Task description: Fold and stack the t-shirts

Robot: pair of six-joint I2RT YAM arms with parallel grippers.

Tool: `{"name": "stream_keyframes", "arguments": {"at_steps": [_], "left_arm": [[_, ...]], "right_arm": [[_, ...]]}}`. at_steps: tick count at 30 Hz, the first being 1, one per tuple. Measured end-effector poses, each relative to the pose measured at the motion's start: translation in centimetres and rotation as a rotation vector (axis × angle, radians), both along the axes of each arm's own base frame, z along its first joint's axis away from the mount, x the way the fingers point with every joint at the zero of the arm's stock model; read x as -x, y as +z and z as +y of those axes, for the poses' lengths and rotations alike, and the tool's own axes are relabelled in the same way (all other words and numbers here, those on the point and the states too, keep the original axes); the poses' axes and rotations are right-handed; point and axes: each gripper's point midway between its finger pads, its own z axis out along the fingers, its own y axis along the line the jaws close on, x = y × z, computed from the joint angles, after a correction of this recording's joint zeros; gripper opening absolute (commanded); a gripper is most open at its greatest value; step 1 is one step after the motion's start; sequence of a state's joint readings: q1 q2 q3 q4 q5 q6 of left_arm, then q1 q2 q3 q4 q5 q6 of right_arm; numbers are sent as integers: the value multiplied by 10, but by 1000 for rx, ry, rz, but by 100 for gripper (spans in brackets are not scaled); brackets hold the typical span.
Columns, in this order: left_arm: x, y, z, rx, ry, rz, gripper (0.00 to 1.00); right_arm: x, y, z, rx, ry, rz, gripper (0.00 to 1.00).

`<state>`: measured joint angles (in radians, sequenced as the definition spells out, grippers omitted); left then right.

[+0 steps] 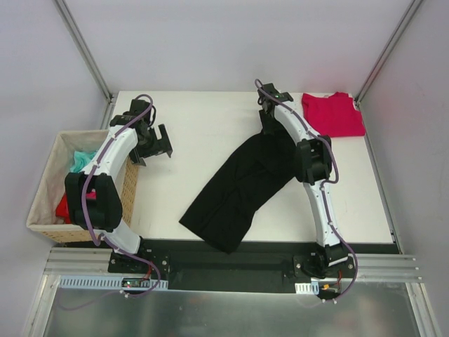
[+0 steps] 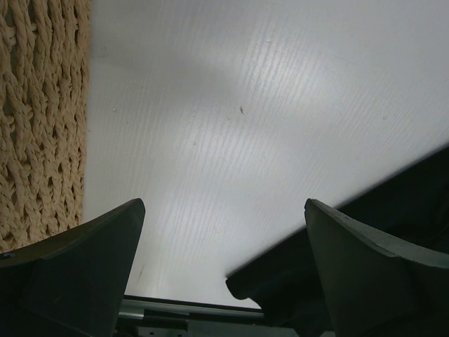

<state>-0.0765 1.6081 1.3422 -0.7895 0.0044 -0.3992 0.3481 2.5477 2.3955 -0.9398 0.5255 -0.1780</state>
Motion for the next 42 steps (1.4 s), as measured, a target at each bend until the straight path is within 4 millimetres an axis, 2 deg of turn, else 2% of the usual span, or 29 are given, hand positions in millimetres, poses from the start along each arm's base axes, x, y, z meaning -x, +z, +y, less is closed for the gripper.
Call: {"name": "stream_keyframes", "arguments": {"at_steps": [4,11,14,17,23,25,34,42], "left_arm": [[0,-1,0,0,0,3,99],[0,-1,0,0,0,3,99],[0,-1,0,0,0,4,99],[0,-1,0,0,0,4,99],[2,-3,0,-1,0,11,99],[2,-4,0,-1,-1,12,99],[3,-5,0,-1,0,15,99],[3,-5,0,1,-1,15,99]], "right_arm": [[5,11,-7,40,2,-5,97],[9,64,-8,33,0,-96,97],[9,71,-2,27,9,-114,97],[11,58,7,33,27,-89,97],[18,6,17,63,48,14,97],[21,-6,15,73,48,43,97],[19,-6,17,64,58,51,97],[13,-9,32,19,137,76,97]]}}
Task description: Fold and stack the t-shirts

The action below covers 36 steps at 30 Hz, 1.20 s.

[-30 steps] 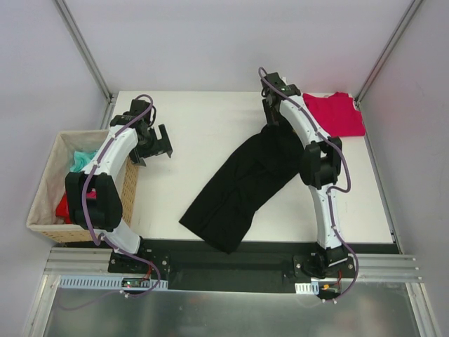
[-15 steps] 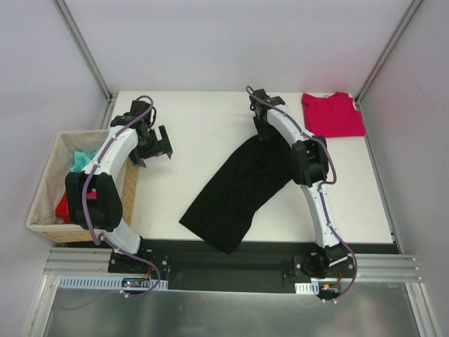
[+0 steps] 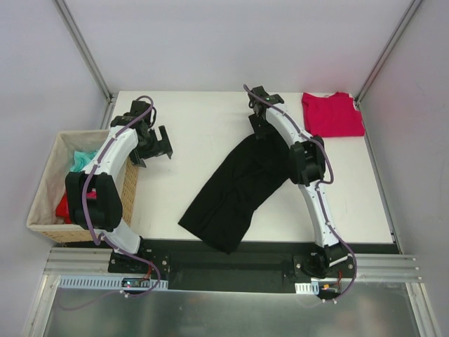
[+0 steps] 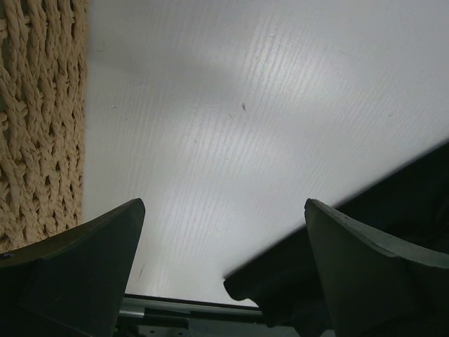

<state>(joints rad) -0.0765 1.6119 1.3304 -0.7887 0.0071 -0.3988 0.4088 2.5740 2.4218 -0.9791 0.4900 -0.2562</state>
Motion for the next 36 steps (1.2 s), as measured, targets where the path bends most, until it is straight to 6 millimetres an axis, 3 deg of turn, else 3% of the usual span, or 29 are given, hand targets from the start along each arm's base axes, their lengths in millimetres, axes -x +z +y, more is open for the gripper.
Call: {"name": "stream_keyframes", "arguments": {"at_steps": [7,16,19,21,23,26,28,30,34,36], "left_arm": [[0,0,0,1,0,0,99],[0,0,-1,3,-2,1,99],[0,0,-1,2,-4,1,99],[0,0,-2,2,-6,0,99],[1,0,-5,9,-16,1,99],[2,0,-10,13,-39,1,99],[3,0,-16,14,-62,1,99],[4,1,-24,28,-92,0,99],[9,8,-49,57,-192,-16,99],[13,16,-74,87,-275,-38,99]], "right_arm": [[-3,0,41,-48,162,12,97],[5,5,145,-113,516,-34,97],[8,8,167,-109,573,-65,97],[12,5,167,-69,580,-72,97],[22,-1,154,-12,565,-43,97],[46,9,136,-23,514,-14,97],[77,29,124,-87,470,5,97],[116,62,116,-165,441,-7,97],[171,153,131,-273,454,-191,97],[187,182,136,-292,460,-275,97]]}}
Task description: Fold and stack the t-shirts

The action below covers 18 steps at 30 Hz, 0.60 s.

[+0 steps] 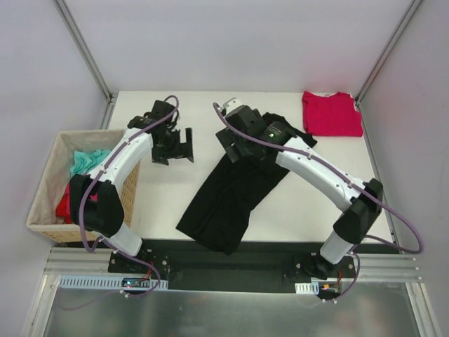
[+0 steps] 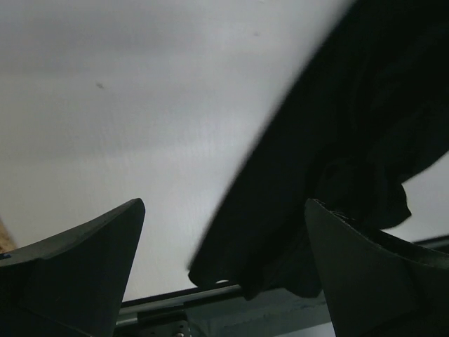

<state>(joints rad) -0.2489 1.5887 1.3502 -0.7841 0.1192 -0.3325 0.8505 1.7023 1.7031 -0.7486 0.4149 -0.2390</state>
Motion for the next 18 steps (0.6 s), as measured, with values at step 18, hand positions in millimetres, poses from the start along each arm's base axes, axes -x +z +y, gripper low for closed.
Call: {"name": "stream_keyframes", "arguments": {"at_steps": [18], "left_arm": [[93,-31,-60,71,-246,127,99]], "right_arm": [[-124,-156,-176,227,-593,293,97]]}}
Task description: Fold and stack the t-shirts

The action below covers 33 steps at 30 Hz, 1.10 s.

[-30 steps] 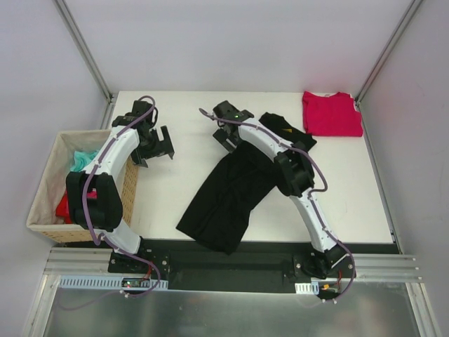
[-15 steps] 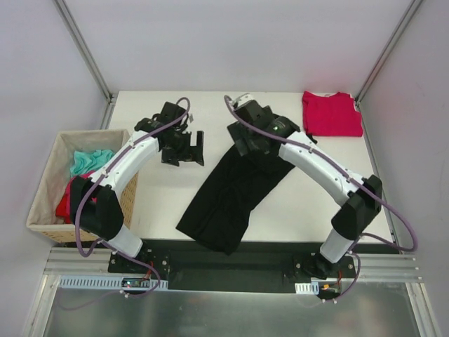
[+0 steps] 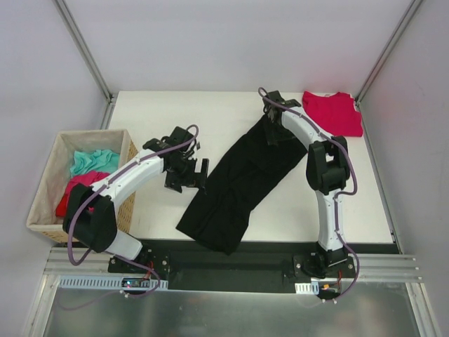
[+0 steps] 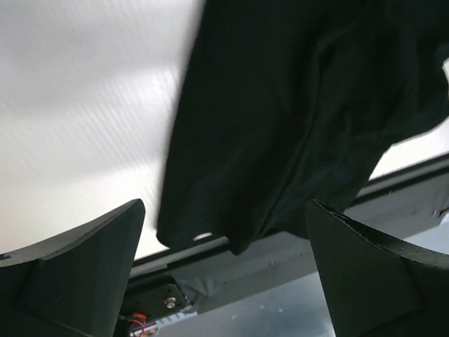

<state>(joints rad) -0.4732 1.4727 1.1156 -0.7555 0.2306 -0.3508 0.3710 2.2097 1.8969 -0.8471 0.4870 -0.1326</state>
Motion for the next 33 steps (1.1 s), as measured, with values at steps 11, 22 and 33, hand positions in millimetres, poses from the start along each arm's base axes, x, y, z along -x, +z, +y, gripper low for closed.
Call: {"name": "stream_keyframes", "arguments": {"at_steps": [11,22,33], "left_arm": [[71,4,-49,31,-241,16,99],[90,-43,-60,-51,-277,148,99],[102,-77,-68,-48,-255,265,99]], "right_arm": [[-25,12,2,-50,-17,-48,97],[-24,-13,-25,-38,-79,12,97],[-20,-25,-33,-39,-97,59,96]]}}
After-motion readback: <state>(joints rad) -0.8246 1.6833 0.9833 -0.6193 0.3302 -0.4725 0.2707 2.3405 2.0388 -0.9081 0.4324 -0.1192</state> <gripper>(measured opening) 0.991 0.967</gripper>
